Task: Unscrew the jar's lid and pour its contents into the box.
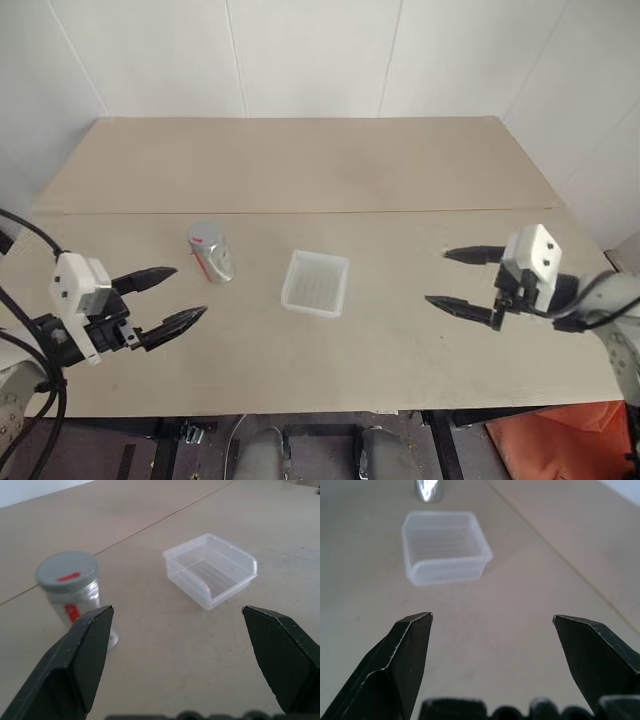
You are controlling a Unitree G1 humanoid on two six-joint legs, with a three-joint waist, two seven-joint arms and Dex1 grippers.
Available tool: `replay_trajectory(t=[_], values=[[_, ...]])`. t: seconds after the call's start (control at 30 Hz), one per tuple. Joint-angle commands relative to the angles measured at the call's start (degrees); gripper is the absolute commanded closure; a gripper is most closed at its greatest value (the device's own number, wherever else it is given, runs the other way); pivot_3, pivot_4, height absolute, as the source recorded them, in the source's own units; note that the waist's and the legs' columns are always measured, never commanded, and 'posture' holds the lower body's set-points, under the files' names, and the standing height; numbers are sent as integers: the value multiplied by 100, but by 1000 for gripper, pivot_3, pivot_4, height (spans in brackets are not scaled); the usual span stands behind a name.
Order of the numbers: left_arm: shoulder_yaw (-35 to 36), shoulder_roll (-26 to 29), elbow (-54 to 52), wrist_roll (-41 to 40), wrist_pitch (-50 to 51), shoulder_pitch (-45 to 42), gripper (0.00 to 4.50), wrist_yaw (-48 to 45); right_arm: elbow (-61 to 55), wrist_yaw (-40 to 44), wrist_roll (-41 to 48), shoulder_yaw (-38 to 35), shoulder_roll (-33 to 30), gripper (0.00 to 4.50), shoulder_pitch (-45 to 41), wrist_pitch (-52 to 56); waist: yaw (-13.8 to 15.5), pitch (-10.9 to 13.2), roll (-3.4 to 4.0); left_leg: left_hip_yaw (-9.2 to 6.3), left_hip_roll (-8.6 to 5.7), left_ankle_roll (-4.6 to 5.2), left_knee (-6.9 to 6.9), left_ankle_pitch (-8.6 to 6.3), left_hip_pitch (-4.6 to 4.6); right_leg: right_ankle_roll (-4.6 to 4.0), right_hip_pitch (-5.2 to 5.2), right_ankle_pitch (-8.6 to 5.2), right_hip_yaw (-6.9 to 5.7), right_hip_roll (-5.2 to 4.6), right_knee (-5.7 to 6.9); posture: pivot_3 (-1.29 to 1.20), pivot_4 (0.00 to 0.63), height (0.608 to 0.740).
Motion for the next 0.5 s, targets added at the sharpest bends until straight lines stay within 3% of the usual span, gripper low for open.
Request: replay_trajectory(t=[0.03,0.4,0.5], values=[[-116,-119,-20,75,-231,-165,23,104,-339,-72,243,-366,-129,0,1,172,-5,0,0,1,0,0,0,0,0,1,0,1,3,0,1,0,150,740],[-100,-697,129,507,-715,343,23,484,-362,-233,315,30,-40,0,-751,261,-76,1,-2,12,2,3,-3,-2,7,3,-5,2,22,4,3,0,150,740],[-167,-769,503,603,-820,69,23,690,-419,-415,258,365,158,0,-897,354,-34,1,-3,11,1,3,-1,-2,8,2,-3,3,19,3,4,0,150,740]])
